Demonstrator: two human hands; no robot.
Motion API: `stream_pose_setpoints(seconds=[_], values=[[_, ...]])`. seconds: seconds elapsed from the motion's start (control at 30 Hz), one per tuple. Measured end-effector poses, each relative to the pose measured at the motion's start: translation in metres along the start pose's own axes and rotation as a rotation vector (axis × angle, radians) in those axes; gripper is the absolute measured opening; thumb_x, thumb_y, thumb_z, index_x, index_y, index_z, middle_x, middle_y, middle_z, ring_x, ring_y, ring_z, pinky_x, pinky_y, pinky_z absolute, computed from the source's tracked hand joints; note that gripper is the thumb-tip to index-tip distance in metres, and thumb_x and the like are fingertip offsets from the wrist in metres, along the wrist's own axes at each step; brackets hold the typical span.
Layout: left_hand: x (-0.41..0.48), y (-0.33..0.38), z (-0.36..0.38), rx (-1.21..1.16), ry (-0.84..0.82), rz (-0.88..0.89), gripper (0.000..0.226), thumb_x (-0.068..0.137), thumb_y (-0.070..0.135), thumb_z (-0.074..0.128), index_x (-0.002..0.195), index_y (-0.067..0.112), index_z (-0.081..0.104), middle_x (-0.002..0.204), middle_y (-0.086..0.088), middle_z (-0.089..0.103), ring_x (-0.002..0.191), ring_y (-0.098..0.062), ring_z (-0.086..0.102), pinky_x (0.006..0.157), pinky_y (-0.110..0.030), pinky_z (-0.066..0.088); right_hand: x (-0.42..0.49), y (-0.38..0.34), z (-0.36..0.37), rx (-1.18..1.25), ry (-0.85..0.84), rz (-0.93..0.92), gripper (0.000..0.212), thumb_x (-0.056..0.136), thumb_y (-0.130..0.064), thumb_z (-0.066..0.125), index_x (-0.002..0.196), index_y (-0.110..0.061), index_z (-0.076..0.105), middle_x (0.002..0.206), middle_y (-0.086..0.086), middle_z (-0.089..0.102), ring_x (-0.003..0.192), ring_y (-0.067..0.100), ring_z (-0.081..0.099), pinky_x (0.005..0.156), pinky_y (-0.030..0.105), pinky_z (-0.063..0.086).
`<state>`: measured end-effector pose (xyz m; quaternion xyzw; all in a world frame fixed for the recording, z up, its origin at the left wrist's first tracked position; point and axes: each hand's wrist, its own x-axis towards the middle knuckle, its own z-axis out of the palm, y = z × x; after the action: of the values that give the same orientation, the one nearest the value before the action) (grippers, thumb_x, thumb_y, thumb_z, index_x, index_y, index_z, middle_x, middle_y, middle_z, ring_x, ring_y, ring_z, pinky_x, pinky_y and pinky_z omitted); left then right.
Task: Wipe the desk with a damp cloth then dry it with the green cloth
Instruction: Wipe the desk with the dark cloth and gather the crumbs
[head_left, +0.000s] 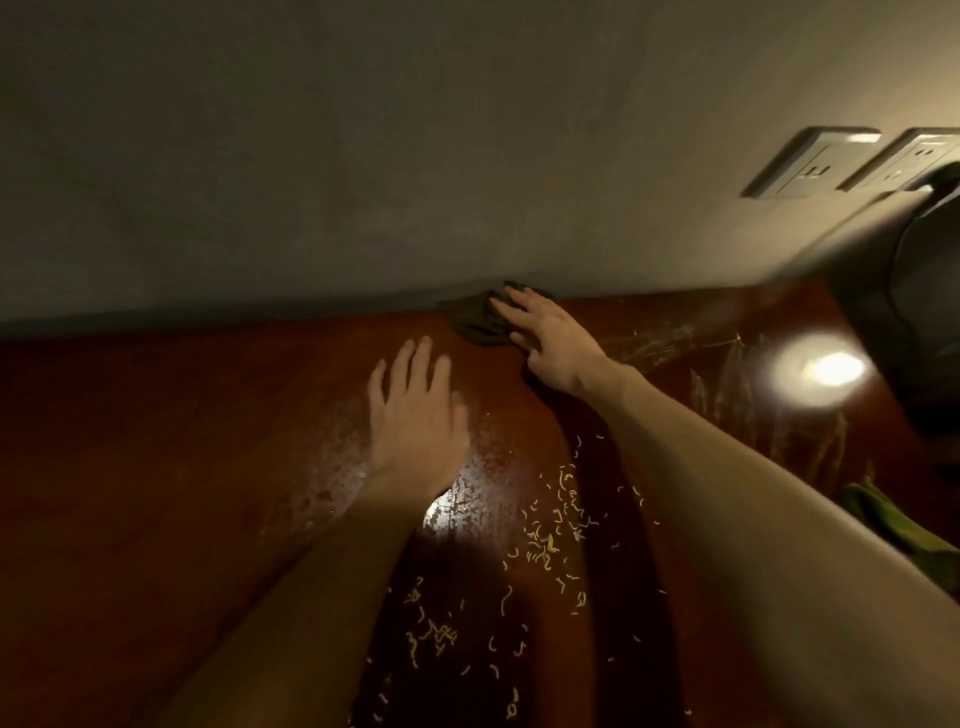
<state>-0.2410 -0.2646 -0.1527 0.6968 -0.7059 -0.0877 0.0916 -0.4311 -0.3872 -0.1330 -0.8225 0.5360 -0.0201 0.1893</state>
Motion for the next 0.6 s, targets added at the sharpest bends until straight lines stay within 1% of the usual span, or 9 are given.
stream_pose_setpoints(seconds=[0.1, 0.2, 0.27, 0.37, 0.43, 0.5, 0.6], values=[[-0.001, 0.011, 0.010, -0.050, 0.043, -0.068, 0.058, 0.107, 0.043, 0.027, 0.159, 0.020, 0.036, 0.170, -0.007, 0.026, 0.160, -0.023, 0.014, 0.129, -0.053, 0.009, -0.005, 0.027, -0.019, 0.021, -0.073, -0.040, 0.061, 0.105, -0.007, 0.050, 0.160, -0.027, 0.033, 0.170, -0.002, 0.020, 0.158, 0.020, 0.011, 0.119, 0.023, 0.004], [-0.002, 0.009, 0.010, -0.075, 0.066, -0.072, 0.058, 0.106, 0.043, 0.029, 0.158, 0.020, 0.039, 0.169, -0.006, 0.029, 0.159, -0.022, 0.016, 0.129, -0.053, 0.010, -0.016, 0.050, -0.032, 0.099, -0.085, 0.010, 0.060, 0.103, -0.003, 0.053, 0.156, -0.028, 0.041, 0.169, -0.006, 0.023, 0.157, 0.016, 0.011, 0.118, 0.021, 0.004], [-0.004, 0.010, 0.009, -0.067, 0.073, -0.070, 0.059, 0.105, 0.044, 0.028, 0.157, 0.019, 0.040, 0.169, -0.007, 0.030, 0.159, -0.023, 0.017, 0.129, -0.053, 0.012, -0.027, 0.056, -0.031, 0.166, -0.053, 0.057, 0.057, 0.102, -0.003, 0.054, 0.154, -0.027, 0.046, 0.167, -0.007, 0.027, 0.157, 0.014, 0.012, 0.120, 0.021, 0.003], [-0.003, 0.011, 0.010, -0.064, 0.089, -0.079, 0.060, 0.104, 0.043, 0.028, 0.156, 0.018, 0.043, 0.168, -0.007, 0.032, 0.159, -0.024, 0.018, 0.128, -0.053, 0.013, -0.049, 0.050, -0.020, 0.249, 0.025, 0.121, 0.054, 0.101, -0.002, 0.054, 0.150, -0.024, 0.051, 0.165, -0.004, 0.033, 0.156, 0.015, 0.017, 0.124, 0.024, 0.006], [-0.002, 0.011, 0.011, -0.073, 0.085, -0.078, 0.059, 0.104, 0.042, 0.030, 0.155, 0.017, 0.044, 0.167, -0.009, 0.033, 0.158, -0.025, 0.019, 0.128, -0.053, 0.013, -0.068, 0.043, -0.012, 0.284, 0.043, 0.127, 0.054, 0.100, 0.000, 0.054, 0.149, -0.022, 0.053, 0.164, -0.003, 0.035, 0.155, 0.015, 0.019, 0.123, 0.022, 0.006], [-0.001, 0.011, 0.011, -0.070, 0.078, -0.079, 0.060, 0.104, 0.043, 0.029, 0.155, 0.016, 0.044, 0.167, -0.010, 0.032, 0.159, -0.025, 0.018, 0.128, -0.054, 0.013, -0.087, 0.037, -0.004, 0.302, 0.039, 0.116, 0.055, 0.099, 0.001, 0.055, 0.149, -0.023, 0.053, 0.163, -0.006, 0.035, 0.155, 0.011, 0.018, 0.123, 0.021, 0.005], [0.000, 0.012, 0.010, -0.071, 0.083, -0.081, 0.062, 0.103, 0.044, 0.029, 0.155, 0.014, 0.045, 0.167, -0.011, 0.033, 0.159, -0.026, 0.018, 0.128, -0.055, 0.013, -0.106, 0.029, 0.005, 0.327, 0.045, 0.141, 0.057, 0.099, 0.002, 0.055, 0.149, -0.026, 0.052, 0.163, -0.012, 0.033, 0.153, 0.002, 0.015, 0.119, 0.009, -0.001]])
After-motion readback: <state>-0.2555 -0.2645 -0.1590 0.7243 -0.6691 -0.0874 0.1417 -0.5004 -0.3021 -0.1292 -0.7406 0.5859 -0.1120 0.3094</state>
